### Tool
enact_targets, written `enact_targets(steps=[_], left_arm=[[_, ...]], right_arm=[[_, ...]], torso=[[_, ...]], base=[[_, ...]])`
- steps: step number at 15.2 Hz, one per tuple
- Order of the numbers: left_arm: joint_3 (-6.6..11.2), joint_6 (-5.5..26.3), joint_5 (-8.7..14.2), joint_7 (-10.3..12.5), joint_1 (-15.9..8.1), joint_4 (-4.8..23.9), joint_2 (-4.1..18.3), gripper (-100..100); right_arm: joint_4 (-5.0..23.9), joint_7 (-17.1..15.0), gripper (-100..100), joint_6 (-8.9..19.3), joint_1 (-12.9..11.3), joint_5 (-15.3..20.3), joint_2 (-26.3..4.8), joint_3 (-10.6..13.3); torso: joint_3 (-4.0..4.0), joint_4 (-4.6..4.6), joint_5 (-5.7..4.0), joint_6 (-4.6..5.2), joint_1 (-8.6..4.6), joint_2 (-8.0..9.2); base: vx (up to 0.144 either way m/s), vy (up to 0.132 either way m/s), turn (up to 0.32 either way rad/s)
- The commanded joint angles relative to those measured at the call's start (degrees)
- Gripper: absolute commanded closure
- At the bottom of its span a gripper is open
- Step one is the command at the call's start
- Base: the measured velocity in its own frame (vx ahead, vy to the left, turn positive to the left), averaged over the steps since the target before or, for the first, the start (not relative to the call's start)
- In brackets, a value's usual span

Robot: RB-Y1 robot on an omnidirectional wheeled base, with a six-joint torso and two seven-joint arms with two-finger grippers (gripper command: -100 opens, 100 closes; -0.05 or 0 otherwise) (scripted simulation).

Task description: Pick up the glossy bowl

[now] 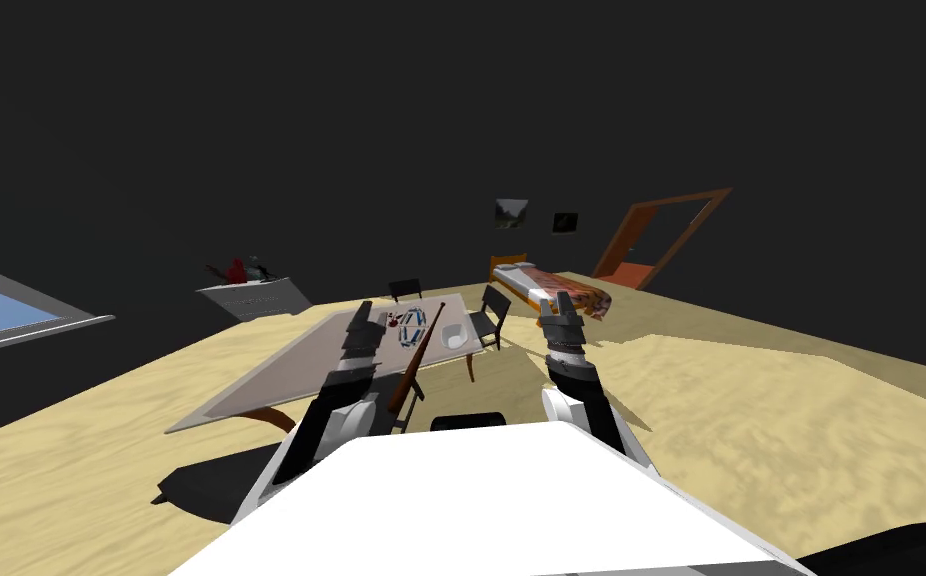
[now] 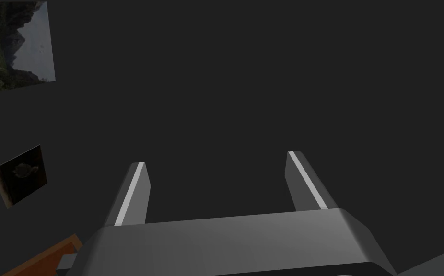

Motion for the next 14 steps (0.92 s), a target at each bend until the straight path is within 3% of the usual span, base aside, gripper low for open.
enact_targets(steps=[1, 9, 10, 11, 14], left_arm=[[0.23, 2.6, 0.1, 0.0, -0.9, 1.7, 1.3, -100], [1.26, 10.1, 0.7, 0.1, -3.3, 7.7, 3.9, -100], [1.56, 12.2, 0.9, 0.2, -3.9, 9.3, 4.4, -100], [1.56, 12.2, 0.9, 0.2, -3.9, 9.3, 4.4, -100], [2.19, 16.4, 1.3, 0.2, -5.4, 12.8, 5.1, -100]], right_arm=[[0.0, 0.0, 0, 0.0, 0.0, 0.0, 0.0, 0.0], [0.0, 0.0, 0, 0.0, 0.0, 0.0, 0.0, 0.0], [0.0, 0.0, 0, 0.0, 0.0, 0.0, 0.0, 0.0], [0.0, 0.0, 0, 0.0, 0.0, 0.0, 0.0, 0.0], [0.0, 0.0, 0, 0.0, 0.0, 0.0, 0.0, 0.0]], torso=[[0.0, 0.0, 0.0, 0.0, 0.0, 0.0], [0.0, 0.0, 0.0, 0.01, 0.0, 0.0], [0.0, 0.0, 0.0, 0.0, -0.01, 0.01], [0.0, 0.0, 0.0, 0.0, 0.0, 0.0], [-0.02, -0.01, 0.0, 0.0, 0.01, -0.02]], base=[[0.05, -0.068, -0.004], [0.047, -0.067, -0.01], [0.045, -0.063, -0.011], [0.046, -0.058, -0.008], [0.052, -0.069, -0.01]])
